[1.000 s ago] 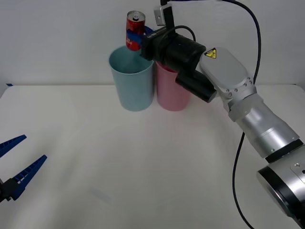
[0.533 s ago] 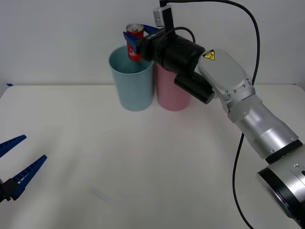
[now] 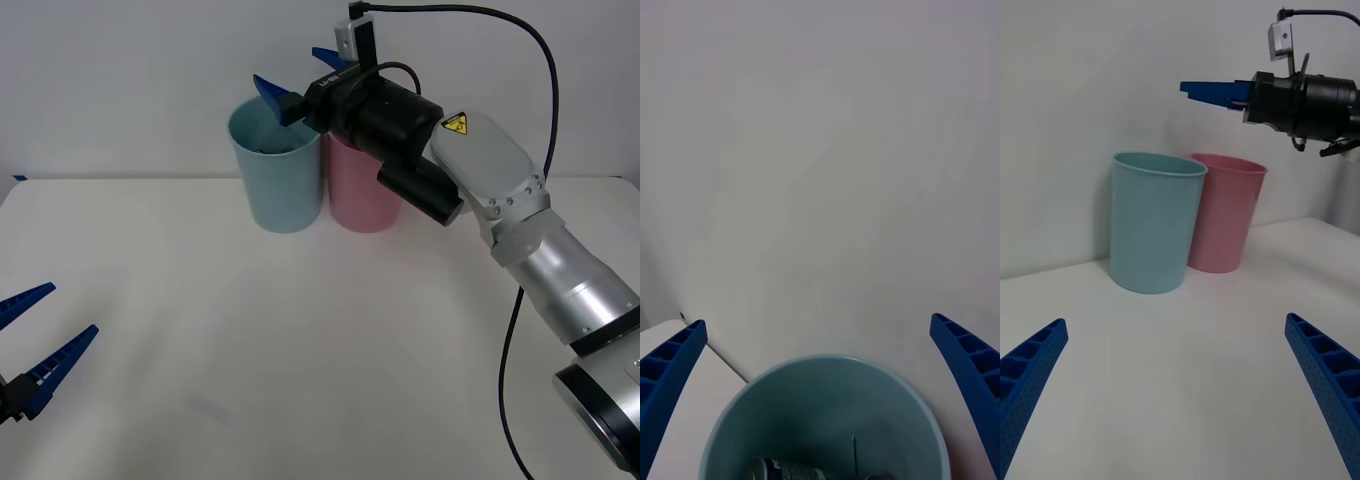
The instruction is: Grasp the object on the table and drop it into the matching bin: aluminum can to the light blue bin, PET bottle to the pink bin.
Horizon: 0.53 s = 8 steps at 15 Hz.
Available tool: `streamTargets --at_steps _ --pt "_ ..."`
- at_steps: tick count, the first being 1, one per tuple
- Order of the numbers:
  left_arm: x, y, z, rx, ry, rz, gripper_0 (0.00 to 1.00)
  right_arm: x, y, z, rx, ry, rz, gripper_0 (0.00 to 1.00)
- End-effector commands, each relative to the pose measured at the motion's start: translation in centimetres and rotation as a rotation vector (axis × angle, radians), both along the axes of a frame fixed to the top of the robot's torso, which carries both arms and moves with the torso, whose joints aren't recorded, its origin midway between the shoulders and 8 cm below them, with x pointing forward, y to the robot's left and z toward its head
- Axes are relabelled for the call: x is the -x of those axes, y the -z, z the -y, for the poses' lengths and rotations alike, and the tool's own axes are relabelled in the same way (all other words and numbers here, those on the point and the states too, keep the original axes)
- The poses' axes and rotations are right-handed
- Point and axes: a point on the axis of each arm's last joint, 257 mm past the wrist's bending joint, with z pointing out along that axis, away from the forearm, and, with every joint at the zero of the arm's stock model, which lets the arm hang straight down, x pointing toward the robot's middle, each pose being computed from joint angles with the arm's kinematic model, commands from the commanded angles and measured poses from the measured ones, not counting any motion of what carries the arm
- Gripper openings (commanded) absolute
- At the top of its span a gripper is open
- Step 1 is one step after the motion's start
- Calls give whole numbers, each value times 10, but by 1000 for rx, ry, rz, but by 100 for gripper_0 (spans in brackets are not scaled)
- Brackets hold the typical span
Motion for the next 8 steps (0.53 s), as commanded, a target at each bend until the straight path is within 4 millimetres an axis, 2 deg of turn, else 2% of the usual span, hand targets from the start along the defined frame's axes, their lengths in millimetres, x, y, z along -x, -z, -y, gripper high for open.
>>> streamTargets --at_steps 1,8 --pt "0 0 0 0 0 0 100 19 -1 14 1 -15 32 100" --pt "0 0 0 0 0 0 100 79 14 61 22 -70 52 100"
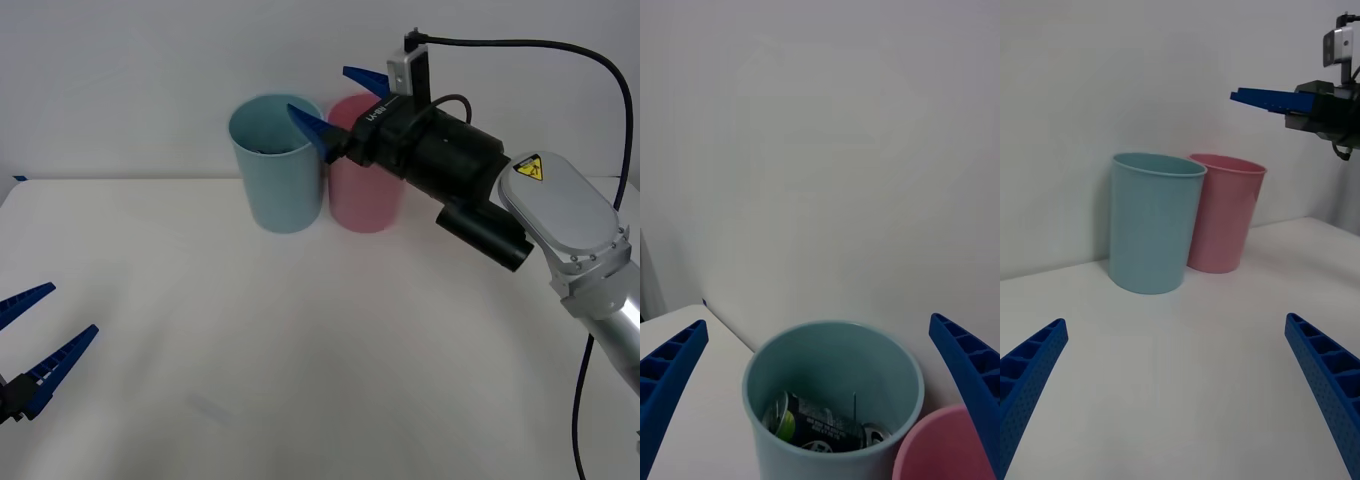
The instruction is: Grasp the object on the table and drop it into the matching bin: aluminum can to the light blue bin, PET bottle to the pink bin.
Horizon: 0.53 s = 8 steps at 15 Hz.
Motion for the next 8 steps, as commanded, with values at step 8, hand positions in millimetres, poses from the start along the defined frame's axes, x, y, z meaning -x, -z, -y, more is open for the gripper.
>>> streamTargets --at_steps 8 --pt "0 0 0 0 0 0 100 78 35 76 65 -38 -9 100"
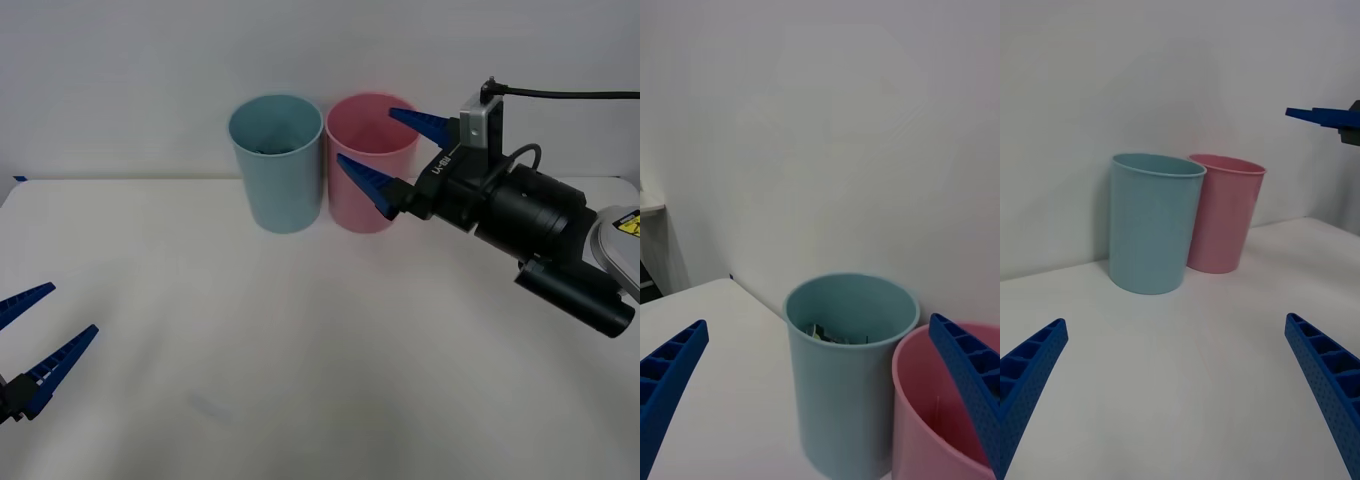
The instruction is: Grasp the object on the table and drop it into the matching bin: aluminum can to the light blue bin, PET bottle to the pink bin.
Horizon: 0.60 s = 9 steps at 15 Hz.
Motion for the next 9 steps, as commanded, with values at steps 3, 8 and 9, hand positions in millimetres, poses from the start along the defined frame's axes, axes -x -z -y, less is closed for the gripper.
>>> streamTargets --at_steps 3,8,9 --pt "0 0 0 0 0 0 100 17 29 46 106 23 56 100" --pt "0 0 0 0 0 0 100 40 63 94 163 45 42 100" --pt "0 0 0 0 0 0 100 47 70 102 170 41 28 100"
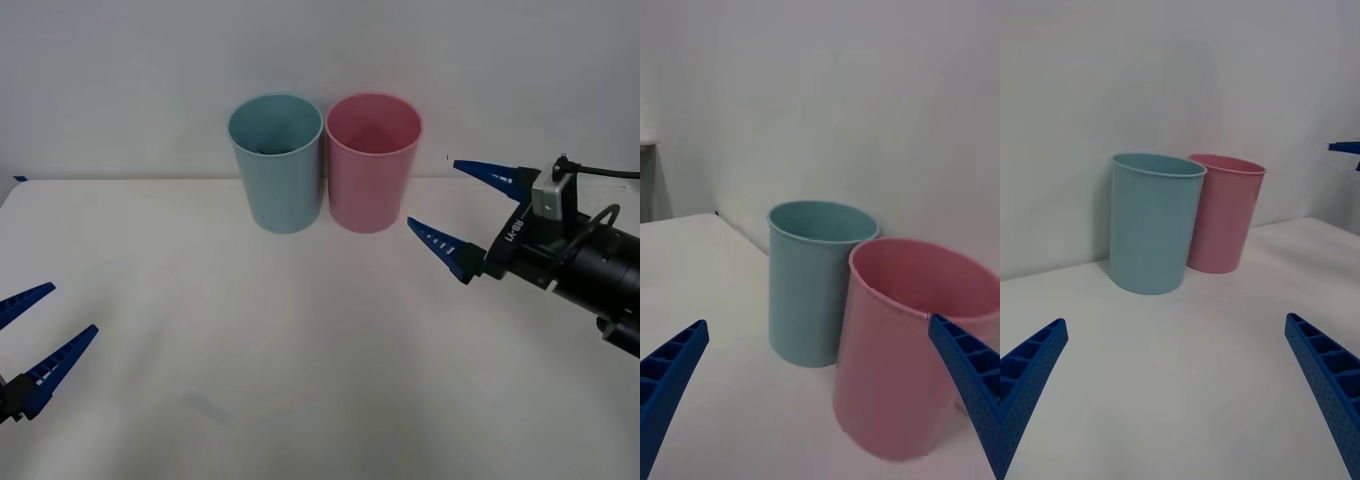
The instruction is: Grasp the object on the table and drop it into the matching bin: aluminum can to the light blue bin, PET bottle to the pink bin.
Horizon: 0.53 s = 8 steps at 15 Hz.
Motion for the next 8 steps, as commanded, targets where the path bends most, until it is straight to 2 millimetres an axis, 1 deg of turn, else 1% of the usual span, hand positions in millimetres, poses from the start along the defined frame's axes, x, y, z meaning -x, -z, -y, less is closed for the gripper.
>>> streamTargets --at_steps 1,3,5,8 --pt "0 0 0 0 0 0 100 20 19 24 15 -4 -35 100" --pt "0 0 0 0 0 0 100 34 30 40 11 3 -56 100" --pt "0 0 0 0 0 0 100 52 44 62 26 18 -74 100" --pt "0 0 0 0 0 0 100 73 58 86 29 44 -99 100"
